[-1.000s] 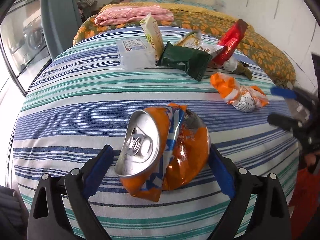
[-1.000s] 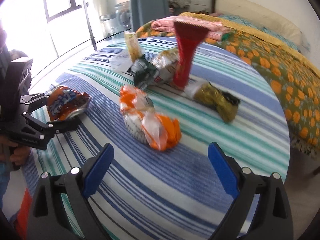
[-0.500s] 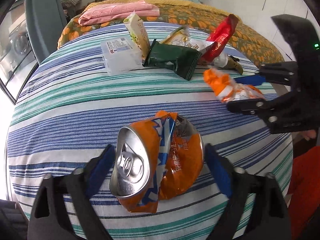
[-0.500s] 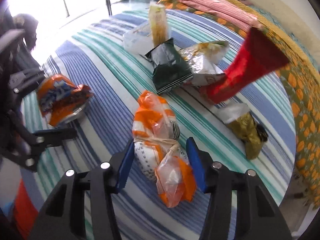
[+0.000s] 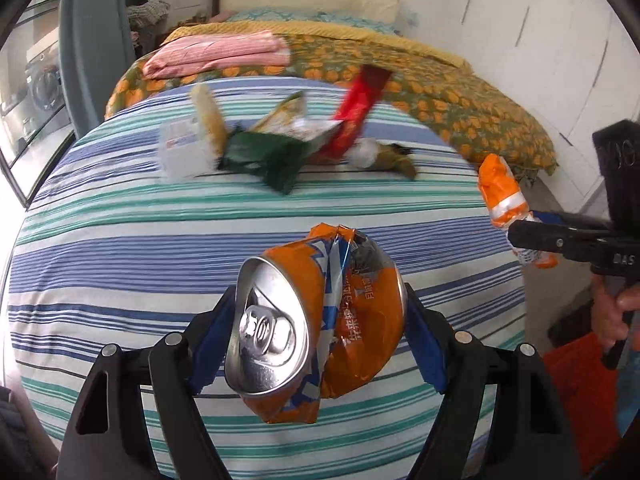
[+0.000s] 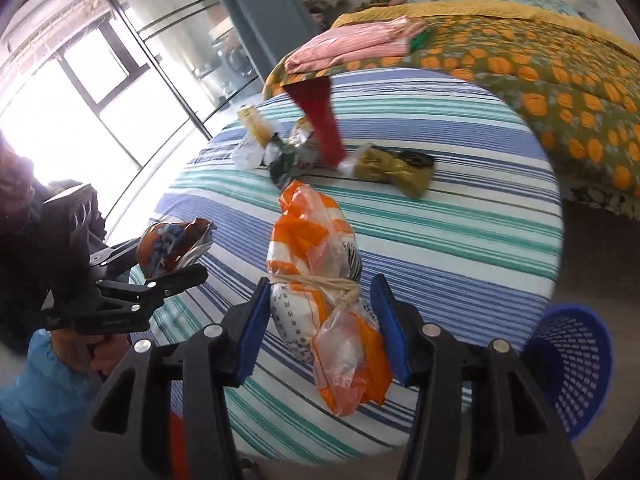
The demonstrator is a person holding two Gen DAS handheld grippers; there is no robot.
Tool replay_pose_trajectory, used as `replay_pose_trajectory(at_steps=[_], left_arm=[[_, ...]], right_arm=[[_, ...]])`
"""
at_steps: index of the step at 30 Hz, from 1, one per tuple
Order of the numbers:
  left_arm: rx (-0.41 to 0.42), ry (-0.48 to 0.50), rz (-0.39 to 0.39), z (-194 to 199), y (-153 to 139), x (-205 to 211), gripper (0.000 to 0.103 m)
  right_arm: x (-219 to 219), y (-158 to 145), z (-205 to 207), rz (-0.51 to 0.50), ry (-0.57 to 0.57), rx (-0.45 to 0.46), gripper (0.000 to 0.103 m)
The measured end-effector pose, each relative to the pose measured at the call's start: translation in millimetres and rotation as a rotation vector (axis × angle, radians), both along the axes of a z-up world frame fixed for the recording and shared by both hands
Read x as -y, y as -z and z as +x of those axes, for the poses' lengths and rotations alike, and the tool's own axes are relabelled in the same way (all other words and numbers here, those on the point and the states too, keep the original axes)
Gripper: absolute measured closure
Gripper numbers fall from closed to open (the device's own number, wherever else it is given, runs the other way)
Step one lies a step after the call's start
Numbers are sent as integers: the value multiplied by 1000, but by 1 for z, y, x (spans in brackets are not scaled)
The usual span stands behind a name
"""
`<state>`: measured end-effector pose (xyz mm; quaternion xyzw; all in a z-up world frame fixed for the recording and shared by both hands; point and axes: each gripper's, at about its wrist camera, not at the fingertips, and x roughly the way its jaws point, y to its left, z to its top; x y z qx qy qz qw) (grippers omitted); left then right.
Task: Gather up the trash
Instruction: 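Carry the orange can with the left tool while the right tool carries the bag to the basket, then open both tools to drop the can and bag into the basket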
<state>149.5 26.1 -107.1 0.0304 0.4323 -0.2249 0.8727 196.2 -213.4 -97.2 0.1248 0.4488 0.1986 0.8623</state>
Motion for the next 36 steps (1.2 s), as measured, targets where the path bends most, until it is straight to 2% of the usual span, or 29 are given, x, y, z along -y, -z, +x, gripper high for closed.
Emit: replay_pose_trajectory(at_steps=[4, 11, 15, 20, 27, 32, 33, 34, 36], left_arm=[[3, 72, -56, -18, -13, 54, 26], [-13, 250, -107, -49, -24, 185, 26], [-32, 309, -102, -59, -11, 254, 26], [-78, 334, -74, -57, 33, 326, 25], [-143, 314, -43, -30, 86, 371, 25], [-148, 318, -20, -13, 108, 385, 23], [-160, 325, -18, -10, 112, 387, 21], [-182, 330, -11, -5, 118, 391, 14], [-189, 317, 0, 3, 124, 394, 12]], right_arm=[[71, 2, -28, -48, 125, 7, 53], [182, 26, -53, -183, 332, -29, 53], [226, 50, -64, -181, 421, -63, 53], [263, 78, -74, -146, 485, -94, 53], [291, 98, -82, -102, 520, -114, 53], [300, 105, -76, -60, 546, -124, 51], [303, 107, -75, -47, 551, -124, 45], [304, 107, -74, -43, 556, -124, 34], [310, 105, -74, -37, 588, -114, 32]])
